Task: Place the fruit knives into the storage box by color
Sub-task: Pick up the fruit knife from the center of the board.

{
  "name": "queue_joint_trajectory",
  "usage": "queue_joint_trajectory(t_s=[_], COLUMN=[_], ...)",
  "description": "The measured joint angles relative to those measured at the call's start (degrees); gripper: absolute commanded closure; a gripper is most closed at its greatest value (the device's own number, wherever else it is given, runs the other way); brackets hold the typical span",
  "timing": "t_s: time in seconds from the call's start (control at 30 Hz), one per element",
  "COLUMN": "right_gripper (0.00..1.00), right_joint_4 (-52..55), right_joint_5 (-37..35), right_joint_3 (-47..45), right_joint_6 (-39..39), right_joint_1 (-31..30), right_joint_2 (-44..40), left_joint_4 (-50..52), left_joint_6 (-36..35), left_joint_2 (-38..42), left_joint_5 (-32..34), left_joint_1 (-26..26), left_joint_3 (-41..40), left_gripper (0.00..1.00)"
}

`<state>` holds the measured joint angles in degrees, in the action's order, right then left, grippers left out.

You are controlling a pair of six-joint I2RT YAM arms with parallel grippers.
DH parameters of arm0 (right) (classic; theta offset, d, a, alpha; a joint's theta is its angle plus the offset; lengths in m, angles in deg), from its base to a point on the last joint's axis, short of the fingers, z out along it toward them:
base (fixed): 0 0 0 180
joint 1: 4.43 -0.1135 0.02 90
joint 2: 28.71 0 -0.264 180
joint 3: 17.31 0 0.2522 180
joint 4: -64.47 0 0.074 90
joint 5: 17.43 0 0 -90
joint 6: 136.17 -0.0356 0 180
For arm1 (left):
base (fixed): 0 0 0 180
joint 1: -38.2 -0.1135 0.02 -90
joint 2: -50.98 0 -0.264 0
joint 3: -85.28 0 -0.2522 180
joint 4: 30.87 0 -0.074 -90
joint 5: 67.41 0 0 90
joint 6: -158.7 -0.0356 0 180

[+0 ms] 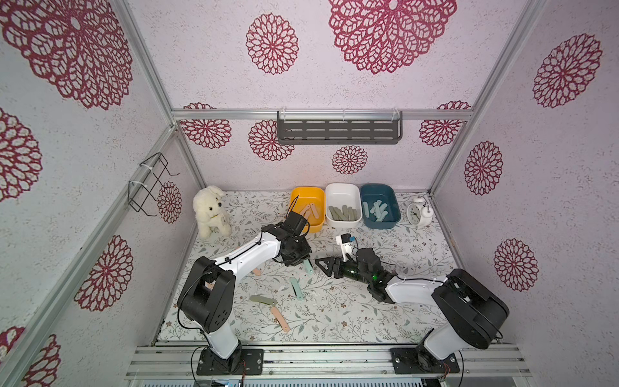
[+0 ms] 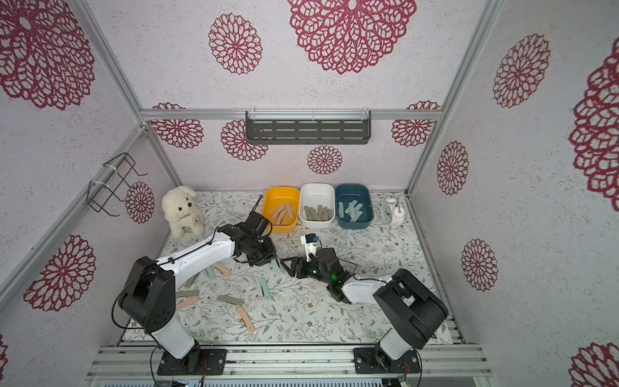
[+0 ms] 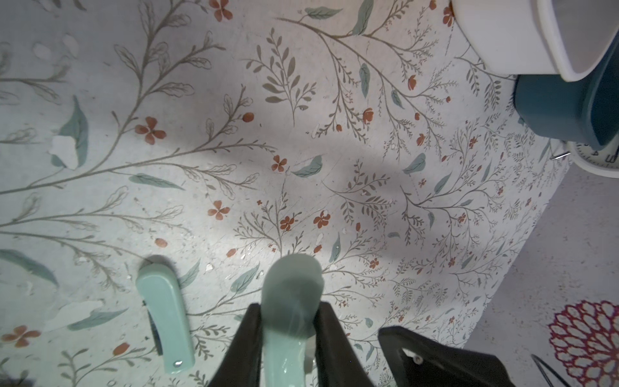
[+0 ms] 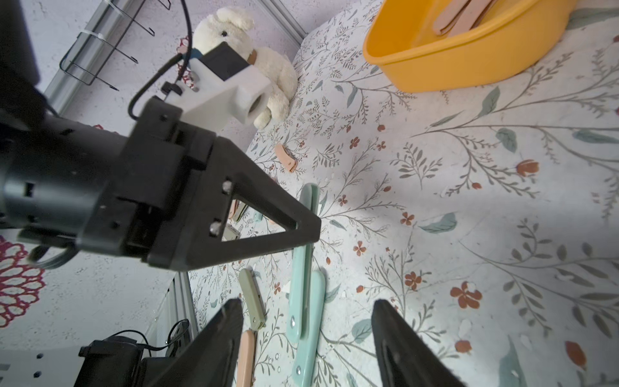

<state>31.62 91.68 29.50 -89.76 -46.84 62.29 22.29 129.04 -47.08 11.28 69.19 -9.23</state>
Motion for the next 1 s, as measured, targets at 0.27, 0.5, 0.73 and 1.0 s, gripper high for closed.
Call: queue_joint_trajectory(t_s=[0.27,0.5,0.73,1.0], right_gripper=[0.51,0.60,0.79,1.00], right_joint_4=[-4.63,-6.27,-8.31,-9.09], right_joint_5=[4.33,7.10,8.81,9.49], right_joint_3=[1.75,4.26,4.85,5.01], right_joint_6=[-3.17,-4.90,-7.17,-8.55], right_joint_1=[0.00,0.00,0.15,0.26], right_joint_2=[5.51,8.31,10.64,10.91], left_joint_4=[-2.69,-4.39,-4.98,-5.73], left_joint_6=[0.87,1.29,1.46,1.46], left_joint_2=[1.05,1.11,2.97,3.52], left_joint_5=[-2.08,-3.23,-3.28,-3.21], left_joint_1=[-1.07,-1.09,-1.09,-1.14], left_joint_3=[-0.26,-1.62,-2.36,-2.49], left_gripper=[0.83,0.83,0.83,0.82])
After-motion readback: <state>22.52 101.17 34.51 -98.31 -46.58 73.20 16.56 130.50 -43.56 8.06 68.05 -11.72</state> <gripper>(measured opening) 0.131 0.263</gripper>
